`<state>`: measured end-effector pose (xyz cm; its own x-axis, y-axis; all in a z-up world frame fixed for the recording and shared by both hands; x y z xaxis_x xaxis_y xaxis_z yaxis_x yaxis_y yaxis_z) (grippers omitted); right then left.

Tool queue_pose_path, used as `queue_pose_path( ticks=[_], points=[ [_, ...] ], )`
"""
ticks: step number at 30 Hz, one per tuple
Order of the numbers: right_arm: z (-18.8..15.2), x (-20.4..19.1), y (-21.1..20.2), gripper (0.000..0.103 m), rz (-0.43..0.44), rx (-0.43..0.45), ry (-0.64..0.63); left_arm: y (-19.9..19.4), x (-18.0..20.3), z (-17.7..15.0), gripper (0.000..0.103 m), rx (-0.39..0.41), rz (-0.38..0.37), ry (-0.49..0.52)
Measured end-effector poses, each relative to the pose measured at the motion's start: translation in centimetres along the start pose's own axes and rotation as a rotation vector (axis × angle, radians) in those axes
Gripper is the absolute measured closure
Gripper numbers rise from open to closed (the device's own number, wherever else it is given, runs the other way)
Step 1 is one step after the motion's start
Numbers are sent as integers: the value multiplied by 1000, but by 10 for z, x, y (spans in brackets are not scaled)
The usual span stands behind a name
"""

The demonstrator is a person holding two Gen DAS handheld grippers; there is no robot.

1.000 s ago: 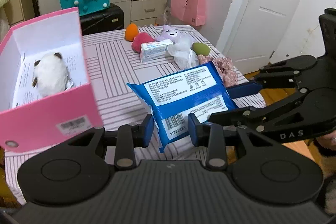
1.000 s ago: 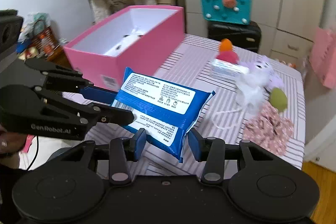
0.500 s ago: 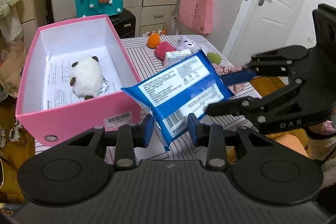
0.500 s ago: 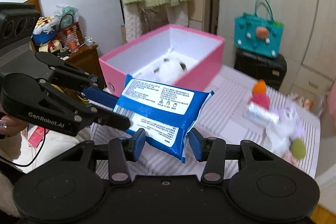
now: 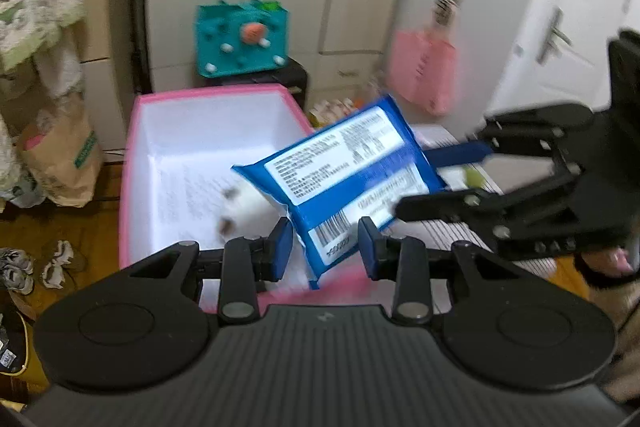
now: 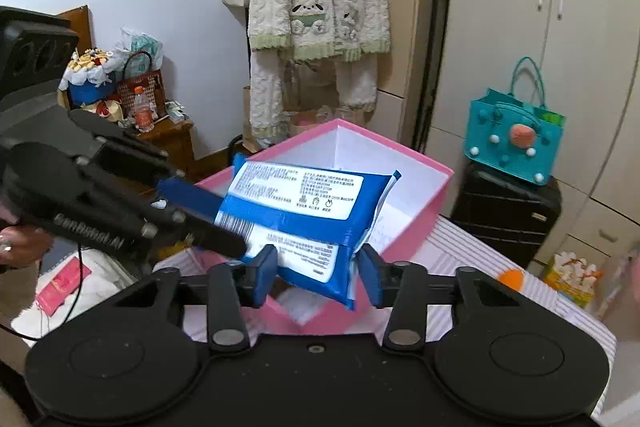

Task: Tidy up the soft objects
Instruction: 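Carry the wet-wipes pack with the left gripper over the pink box, then lower the pack into the box and open the left gripper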

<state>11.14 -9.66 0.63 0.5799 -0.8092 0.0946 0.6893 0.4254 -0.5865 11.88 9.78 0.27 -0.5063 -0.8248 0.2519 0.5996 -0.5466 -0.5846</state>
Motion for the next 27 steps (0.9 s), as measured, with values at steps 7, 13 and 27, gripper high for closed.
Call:
queue_pose_path(
  ticks=[7,13,27],
  points=[
    [33,22,54,74,49,-40,15,34,-56,39,69,37,62,-81],
    [55,37,110,74,17,-117,25,80,-91,61,70,-12,102,-124],
    [60,59,193,71,-21,-314,78,149,-123,69,70,-185,145,-154]
  ],
)
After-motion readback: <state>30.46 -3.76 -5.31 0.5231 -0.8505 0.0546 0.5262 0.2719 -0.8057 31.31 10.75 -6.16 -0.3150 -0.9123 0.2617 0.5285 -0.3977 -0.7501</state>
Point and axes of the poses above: each gripper's, at about its wrist camera, not at the fingertips, and y roughly the way its jaws point, x to its right, z to its top, the point moved 2 cm from there along y, roughly the way its jaws point, and after that the axes turned 8 degrees about -z, right-handed, at the moved point
